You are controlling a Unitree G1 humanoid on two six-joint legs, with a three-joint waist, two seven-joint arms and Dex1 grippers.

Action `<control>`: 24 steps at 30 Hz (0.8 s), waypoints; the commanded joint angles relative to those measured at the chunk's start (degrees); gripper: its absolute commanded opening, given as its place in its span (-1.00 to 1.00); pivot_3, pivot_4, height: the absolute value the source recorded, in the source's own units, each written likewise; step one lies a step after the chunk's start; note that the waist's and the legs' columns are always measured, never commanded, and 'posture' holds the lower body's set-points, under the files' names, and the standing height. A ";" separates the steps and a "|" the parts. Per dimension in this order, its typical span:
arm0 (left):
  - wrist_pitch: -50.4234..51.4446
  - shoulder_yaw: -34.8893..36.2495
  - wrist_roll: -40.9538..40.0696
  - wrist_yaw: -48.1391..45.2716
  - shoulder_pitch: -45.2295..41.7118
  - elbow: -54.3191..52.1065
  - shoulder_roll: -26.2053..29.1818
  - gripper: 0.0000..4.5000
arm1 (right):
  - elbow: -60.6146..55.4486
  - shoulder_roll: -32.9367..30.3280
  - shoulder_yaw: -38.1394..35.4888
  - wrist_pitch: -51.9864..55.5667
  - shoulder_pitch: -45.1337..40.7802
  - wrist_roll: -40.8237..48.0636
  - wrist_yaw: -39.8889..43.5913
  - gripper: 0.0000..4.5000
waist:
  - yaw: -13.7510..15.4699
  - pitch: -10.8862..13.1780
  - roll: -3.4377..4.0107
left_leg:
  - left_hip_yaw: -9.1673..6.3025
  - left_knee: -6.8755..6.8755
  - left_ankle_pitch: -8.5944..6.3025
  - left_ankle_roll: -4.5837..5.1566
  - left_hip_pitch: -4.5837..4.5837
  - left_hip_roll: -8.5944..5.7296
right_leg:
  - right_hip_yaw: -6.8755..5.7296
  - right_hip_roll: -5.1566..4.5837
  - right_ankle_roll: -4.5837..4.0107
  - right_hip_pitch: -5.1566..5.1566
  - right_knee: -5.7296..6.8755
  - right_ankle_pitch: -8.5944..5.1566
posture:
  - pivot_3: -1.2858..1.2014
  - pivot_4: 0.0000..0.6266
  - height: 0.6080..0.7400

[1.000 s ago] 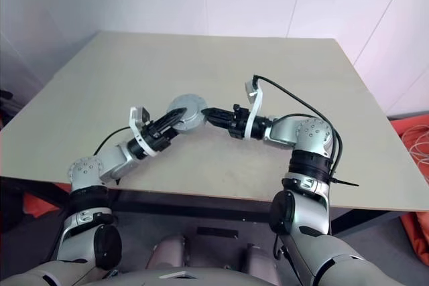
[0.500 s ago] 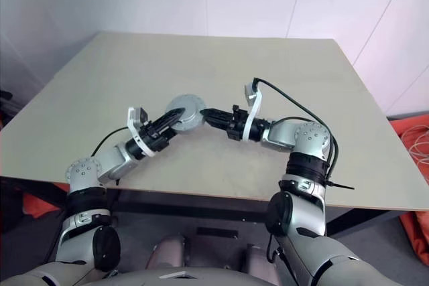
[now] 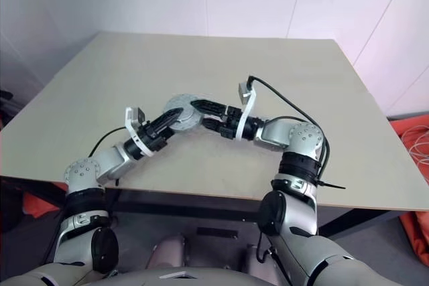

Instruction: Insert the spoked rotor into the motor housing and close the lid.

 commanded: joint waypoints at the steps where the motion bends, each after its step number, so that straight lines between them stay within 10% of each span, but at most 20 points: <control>1: -0.49 0.31 -3.13 -0.92 -1.38 -2.75 0.27 -0.05 | -1.35 -0.95 1.10 0.56 -0.79 3.07 -0.44 1.00 | 0.01 0.00 0.00 | 0.00 0.01 0.00 0.00 0.00 0.00 | 0.00 0.00 0.01 0.01 0.00 0.00 | 0.03 -1.00 1.00; 15: -25.60 9.50 2.26 11.21 -3.77 -0.92 -0.53 -0.05 | -10.89 -18.28 28.33 -21.57 9.22 -16.36 11.48 1.00 | -0.07 0.01 -0.03 | -0.08 0.19 0.00 0.00 0.14 0.03 | -0.01 0.00 0.13 0.26 -0.05 0.05 | 0.03 -1.00 1.00; 24: -42.47 15.47 6.03 23.50 -11.61 9.32 -0.24 -0.05 | -11.76 -19.05 32.32 -24.59 7.45 -17.82 16.05 1.00 | 0.06 0.01 -0.12 | -0.25 0.34 -0.04 0.07 0.05 -0.07 | -0.01 -0.02 0.26 0.37 -0.12 0.15 | 0.03 -1.00 1.00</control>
